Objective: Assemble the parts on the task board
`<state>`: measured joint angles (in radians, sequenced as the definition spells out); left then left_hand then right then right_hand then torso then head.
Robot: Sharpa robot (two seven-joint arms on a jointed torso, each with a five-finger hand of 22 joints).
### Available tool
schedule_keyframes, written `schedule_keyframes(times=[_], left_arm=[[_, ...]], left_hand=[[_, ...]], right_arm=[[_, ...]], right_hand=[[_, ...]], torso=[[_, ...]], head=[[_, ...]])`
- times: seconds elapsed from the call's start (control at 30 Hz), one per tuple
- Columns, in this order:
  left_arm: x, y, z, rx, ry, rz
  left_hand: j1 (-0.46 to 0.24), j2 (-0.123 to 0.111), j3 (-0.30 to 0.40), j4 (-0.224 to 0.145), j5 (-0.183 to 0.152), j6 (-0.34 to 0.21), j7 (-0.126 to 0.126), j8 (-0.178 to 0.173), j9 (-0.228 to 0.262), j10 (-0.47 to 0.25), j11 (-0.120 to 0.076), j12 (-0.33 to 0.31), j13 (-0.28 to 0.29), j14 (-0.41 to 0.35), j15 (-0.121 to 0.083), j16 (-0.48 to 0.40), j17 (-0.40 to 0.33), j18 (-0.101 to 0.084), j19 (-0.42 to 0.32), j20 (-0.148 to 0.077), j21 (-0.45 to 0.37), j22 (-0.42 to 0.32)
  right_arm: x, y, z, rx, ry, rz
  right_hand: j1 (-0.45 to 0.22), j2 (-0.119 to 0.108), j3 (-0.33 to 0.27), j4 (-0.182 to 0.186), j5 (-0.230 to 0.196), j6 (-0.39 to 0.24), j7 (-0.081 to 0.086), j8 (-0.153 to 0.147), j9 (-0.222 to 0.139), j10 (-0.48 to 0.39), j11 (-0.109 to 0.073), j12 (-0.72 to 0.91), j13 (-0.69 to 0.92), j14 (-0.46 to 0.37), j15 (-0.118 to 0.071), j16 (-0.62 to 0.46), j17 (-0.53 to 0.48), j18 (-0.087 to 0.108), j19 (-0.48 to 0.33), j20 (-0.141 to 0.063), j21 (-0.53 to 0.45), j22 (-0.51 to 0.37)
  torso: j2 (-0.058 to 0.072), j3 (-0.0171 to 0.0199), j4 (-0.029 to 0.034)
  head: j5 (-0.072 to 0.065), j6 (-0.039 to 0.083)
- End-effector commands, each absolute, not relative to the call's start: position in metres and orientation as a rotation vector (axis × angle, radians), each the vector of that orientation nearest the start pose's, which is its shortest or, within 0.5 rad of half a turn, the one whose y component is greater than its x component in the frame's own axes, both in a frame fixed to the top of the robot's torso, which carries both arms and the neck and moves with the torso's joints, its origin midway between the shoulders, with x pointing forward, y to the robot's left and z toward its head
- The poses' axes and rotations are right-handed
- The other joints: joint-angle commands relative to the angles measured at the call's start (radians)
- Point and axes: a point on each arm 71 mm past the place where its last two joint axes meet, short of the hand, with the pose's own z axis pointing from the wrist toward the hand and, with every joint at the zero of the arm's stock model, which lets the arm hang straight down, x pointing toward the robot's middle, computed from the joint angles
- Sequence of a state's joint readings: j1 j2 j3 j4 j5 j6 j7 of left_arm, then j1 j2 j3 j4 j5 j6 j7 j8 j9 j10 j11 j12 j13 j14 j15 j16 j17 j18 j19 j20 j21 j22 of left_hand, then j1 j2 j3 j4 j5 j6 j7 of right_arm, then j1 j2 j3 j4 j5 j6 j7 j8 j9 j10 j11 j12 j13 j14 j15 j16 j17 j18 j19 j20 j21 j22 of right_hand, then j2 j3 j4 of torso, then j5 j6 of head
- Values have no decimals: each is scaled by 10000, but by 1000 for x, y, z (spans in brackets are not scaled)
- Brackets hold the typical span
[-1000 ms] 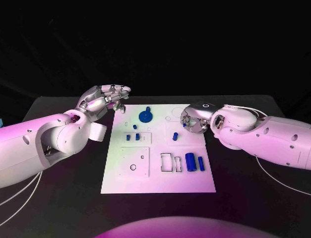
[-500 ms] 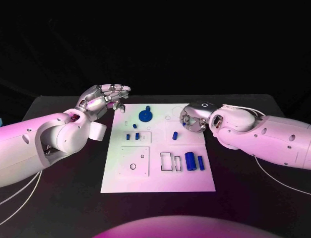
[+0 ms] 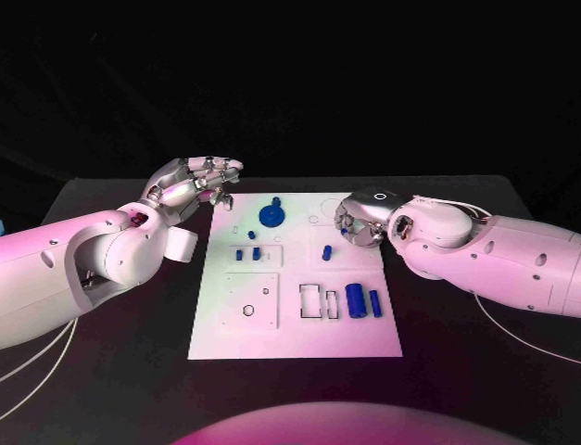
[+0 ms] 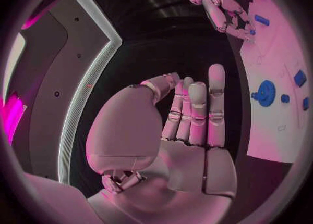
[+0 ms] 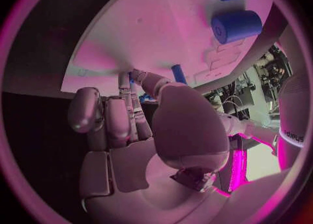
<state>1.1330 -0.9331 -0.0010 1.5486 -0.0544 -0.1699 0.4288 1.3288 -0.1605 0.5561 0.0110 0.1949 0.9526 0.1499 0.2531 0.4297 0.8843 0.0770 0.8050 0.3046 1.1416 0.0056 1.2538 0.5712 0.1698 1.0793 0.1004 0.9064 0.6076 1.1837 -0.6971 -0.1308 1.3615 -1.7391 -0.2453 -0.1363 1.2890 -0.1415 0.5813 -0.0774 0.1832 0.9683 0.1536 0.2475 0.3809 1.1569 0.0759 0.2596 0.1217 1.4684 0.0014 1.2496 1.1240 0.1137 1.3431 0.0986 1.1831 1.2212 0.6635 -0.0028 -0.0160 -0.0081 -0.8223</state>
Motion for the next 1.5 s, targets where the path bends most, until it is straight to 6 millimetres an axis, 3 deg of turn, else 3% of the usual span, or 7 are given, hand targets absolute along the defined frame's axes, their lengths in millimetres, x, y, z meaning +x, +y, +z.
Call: schedule_keyframes(times=[0.03,0.3,0.7,1.5], left_arm=[[474,238,-189,-10672,14454,-16472],[474,238,-189,-10664,14491,-16410],[474,238,-189,-10600,14544,-16377],[475,243,-190,-10604,14529,-16164]], left_hand=[[-70,10,23,19,27,-90,-4,-13,17,-95,21,-82,-17,-13,43,42,-1,137,10,27,-38,-6],[-68,11,27,17,27,-118,6,-24,30,-106,30,-103,-31,-24,50,42,-6,137,8,32,-41,-6],[-58,22,36,12,28,-133,12,-29,42,-109,34,-117,-41,-18,54,52,19,138,8,36,-43,-6],[-37,28,47,-7,27,-142,15,-24,78,-129,43,-153,-66,-40,61,51,-4,140,10,43,-43,-4]], right_arm=[[491,-171,-246,-5225,17442,3926],[490,-170,-248,-5418,17392,3755],[487,-169,-244,-5123,16592,4179],[485,-173,-235,-4527,16130,4671]], right_hand=[[114,-32,-5,-101,-56,53,13,59,18,12,21,-27,23,245,-58,68,6,-161,65,2,58,36],[176,-29,47,-184,-73,141,-12,111,70,100,-5,24,91,250,-73,150,63,-186,115,-6,188,169],[129,337,173,-145,20,515,-156,376,323,378,-145,186,352,300,-182,431,263,-297,380,-96,718,685],[-65,336,111,-31,-292,478,-202,429,447,380,-175,152,454,291,-205,476,237,-303,383,-119,753,746]], torso=[[3,-3,-5],[1,4,-1],[2,4,-11],[0,-8,1]], head=[[-21,-9],[-34,-29],[-64,-28],[-66,-17]])
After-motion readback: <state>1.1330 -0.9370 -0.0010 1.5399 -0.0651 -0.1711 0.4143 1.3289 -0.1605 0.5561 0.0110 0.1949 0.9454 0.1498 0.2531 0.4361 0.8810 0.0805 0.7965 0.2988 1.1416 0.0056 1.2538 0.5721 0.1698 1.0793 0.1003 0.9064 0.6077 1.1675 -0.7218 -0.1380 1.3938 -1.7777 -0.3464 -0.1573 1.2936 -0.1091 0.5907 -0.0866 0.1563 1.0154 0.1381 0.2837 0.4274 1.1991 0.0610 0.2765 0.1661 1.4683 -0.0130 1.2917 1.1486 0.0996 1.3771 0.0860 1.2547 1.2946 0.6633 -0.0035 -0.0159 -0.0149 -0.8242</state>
